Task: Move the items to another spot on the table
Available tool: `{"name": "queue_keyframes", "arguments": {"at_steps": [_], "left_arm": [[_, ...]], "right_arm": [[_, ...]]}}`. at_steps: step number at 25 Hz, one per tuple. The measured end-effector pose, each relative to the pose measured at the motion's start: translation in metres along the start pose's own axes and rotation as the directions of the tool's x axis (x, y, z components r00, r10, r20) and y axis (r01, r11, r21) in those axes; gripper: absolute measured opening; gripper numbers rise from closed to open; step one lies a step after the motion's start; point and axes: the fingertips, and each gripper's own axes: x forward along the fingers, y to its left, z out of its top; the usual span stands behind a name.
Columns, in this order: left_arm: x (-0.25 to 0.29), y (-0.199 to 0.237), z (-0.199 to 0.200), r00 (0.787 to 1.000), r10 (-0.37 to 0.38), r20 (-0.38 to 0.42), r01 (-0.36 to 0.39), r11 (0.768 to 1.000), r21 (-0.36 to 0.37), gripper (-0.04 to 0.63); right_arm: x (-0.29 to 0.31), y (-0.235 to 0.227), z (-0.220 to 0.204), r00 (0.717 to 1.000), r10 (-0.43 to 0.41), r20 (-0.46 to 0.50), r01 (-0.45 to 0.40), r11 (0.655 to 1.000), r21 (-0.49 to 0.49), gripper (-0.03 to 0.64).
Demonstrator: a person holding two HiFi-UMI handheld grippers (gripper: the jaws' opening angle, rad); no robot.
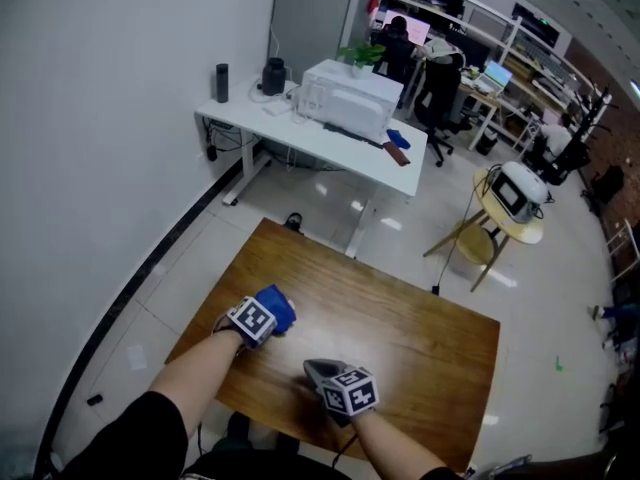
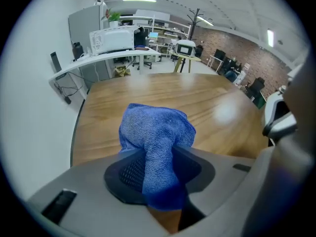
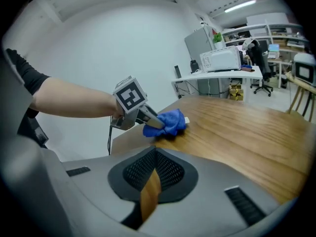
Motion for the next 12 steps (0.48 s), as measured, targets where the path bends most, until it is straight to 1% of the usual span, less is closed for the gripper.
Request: {"name": "queue_keyframes", "arguments": {"at_steps": [3,5,7,9,12], "left_arm": [[0.003,-0.036,0.015,0.999,-0.039,0.021,0.038,0.998,0.04,0.137],[0.006,-0.05,0.023,0.999,-0.04,0.017,0.038,0.997,0.066,0.137],[0.01,-0.065,0.028,0.999,-0.037,0.016,0.035,0.994,0.104,0.137],[0.012,-0.083,0.035,0.998,-0.055,0.022,0.051,0.988,0.148,0.137],[0.012,-0.119,0.048,0.996,-0.091,0.017,0.086,0.982,0.17,0.137]], "right_arm": [[-0.036,-0.022,-0.007,0.998,-0.062,0.009,0.062,0.998,0.001,-0.005],[-0.058,-0.038,-0.012,0.993,-0.119,0.007,0.119,0.993,-0.004,-0.005],[-0.078,-0.052,-0.024,0.985,-0.172,0.004,0.172,0.985,0.004,-0.005],[-0.093,-0.062,-0.036,0.978,-0.209,0.008,0.209,0.978,0.024,-0.005],[-0.121,-0.08,-0.058,0.967,-0.255,-0.01,0.256,0.966,0.031,-0.005]]}}
